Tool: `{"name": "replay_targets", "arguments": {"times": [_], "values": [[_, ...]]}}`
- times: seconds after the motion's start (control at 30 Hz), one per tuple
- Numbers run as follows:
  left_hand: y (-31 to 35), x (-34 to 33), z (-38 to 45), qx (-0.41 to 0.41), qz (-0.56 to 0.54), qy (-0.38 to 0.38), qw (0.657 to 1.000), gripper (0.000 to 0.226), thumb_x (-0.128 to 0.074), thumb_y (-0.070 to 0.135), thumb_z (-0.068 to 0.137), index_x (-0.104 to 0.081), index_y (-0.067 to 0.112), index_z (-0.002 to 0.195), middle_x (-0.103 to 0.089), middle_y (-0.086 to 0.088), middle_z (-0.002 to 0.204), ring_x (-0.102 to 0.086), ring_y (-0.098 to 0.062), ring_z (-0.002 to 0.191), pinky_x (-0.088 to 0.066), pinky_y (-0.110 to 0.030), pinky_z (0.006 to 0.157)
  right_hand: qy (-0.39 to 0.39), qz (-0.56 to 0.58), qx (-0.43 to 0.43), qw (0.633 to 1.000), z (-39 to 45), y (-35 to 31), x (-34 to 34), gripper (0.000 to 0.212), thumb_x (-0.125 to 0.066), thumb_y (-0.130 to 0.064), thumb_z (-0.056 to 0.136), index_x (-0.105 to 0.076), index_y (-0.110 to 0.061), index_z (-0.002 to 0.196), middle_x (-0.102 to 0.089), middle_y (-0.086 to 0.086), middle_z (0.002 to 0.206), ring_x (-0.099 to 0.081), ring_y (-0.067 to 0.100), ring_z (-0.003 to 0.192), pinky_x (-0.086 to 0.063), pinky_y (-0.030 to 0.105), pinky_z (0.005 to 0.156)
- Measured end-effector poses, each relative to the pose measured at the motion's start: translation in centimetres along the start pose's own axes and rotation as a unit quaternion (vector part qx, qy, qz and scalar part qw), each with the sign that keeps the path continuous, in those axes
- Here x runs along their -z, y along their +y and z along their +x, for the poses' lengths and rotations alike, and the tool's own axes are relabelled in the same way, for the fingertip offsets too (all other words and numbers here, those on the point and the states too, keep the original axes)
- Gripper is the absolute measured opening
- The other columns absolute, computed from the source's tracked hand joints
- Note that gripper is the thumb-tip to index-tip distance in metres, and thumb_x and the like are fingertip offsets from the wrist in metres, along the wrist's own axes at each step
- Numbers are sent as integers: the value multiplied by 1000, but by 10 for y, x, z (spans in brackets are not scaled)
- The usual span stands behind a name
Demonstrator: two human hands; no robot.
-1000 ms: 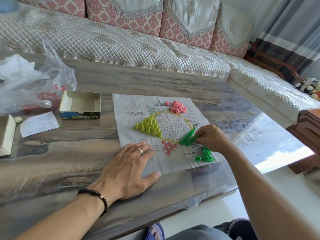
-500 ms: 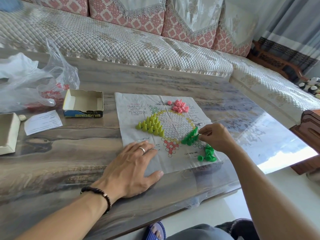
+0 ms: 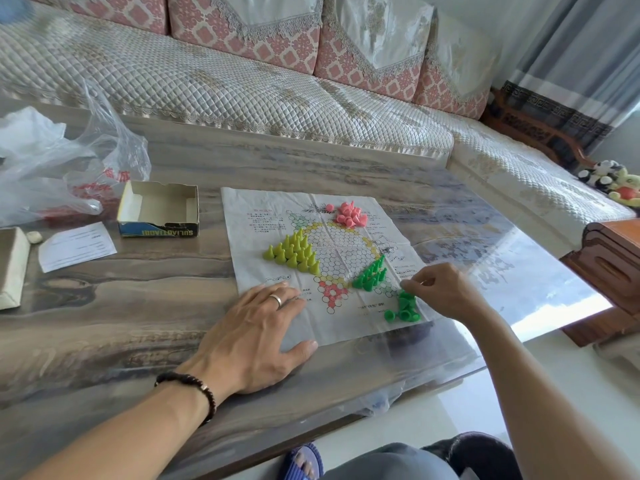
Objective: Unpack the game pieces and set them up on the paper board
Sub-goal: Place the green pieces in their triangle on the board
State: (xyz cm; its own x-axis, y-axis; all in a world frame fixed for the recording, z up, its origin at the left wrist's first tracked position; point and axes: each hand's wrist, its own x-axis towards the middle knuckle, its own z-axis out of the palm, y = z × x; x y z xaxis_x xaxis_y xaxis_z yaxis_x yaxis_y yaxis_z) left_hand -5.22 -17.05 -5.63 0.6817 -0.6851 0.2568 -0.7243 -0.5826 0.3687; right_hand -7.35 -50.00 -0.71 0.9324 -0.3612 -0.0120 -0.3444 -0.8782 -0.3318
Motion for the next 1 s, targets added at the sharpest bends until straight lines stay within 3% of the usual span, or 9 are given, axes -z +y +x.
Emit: {"name": "replay_targets", "arguments": {"times": [0.1, 0.23, 0.3, 0.47, 0.67, 0.83, 1.0], "values": [[0, 0, 0, 3, 0, 0, 1000, 74, -28, 69, 83, -39, 25, 142, -32, 7, 152, -20, -10, 142, -6, -26, 116, 0, 3, -15, 1000, 0, -3, 0, 21, -77, -39, 76, -69, -20, 77, -67, -4, 74, -63, 10, 69, -48, 25, 59], [0, 0, -1, 3, 0, -2, 1000, 74, -29, 69, 83, -39, 25, 142, -32, 6, 152, -20, -10, 143, -6, -26, 116, -20, 40, -36, 998, -1, -1, 7, 15, -75, -10, 77, -68, -15, 65, -69, 3, 68, -64, 15, 61, -58, 35, 63], [1, 0, -1, 1, 0, -2, 1000, 73, -30, 69, 84, -40, 25, 142, -33, 6, 152, -20, -10, 143, -4, -25, 115, -10, 36, -42, 998, 2, 0, 12, 18, -72, -5, 78, -67, -16, 65, -69, 3, 69, -66, 16, 64, -59, 36, 68], [0, 0, 0, 1, -3, -2, 1000, 74, -31, 68, 84, -39, 25, 142, -32, 8, 152, -19, -9, 143, -3, -24, 115, 48, 35, 7, 998, 18, -15, 10, 14, -71, -6, 80, -69, -18, 74, -69, -4, 76, -66, 14, 76, -55, 29, 74], [-1, -1, 0, 5, -1, -2, 1000, 73, -30, 69, 84, -40, 25, 142, -33, 8, 151, -19, -8, 143, -6, -27, 118, 83, 25, 37, 996, 29, -32, -9, 16, -67, -2, 79, -75, -12, 90, -73, 3, 87, -67, 16, 82, -56, 33, 82], [-1, -1, 0, 1, 0, 1, 1000, 72, -29, 69, 84, -38, 26, 142, -31, 9, 152, -16, -7, 143, -4, -24, 117, 78, 34, 52, 995, 31, -35, -18, 14, -69, -3, 78, -74, -11, 88, -72, 1, 83, -66, 11, 75, -53, 23, 76], [-1, -2, 0, 1, -2, 7, 1000, 71, -31, 68, 83, -46, 24, 137, -39, 7, 147, -24, -9, 141, -13, -28, 118, 80, 40, 52, 995, 31, -35, -19, 16, -69, -2, 77, -73, -11, 90, -68, -3, 77, -64, 6, 71, -54, 20, 72]]}}
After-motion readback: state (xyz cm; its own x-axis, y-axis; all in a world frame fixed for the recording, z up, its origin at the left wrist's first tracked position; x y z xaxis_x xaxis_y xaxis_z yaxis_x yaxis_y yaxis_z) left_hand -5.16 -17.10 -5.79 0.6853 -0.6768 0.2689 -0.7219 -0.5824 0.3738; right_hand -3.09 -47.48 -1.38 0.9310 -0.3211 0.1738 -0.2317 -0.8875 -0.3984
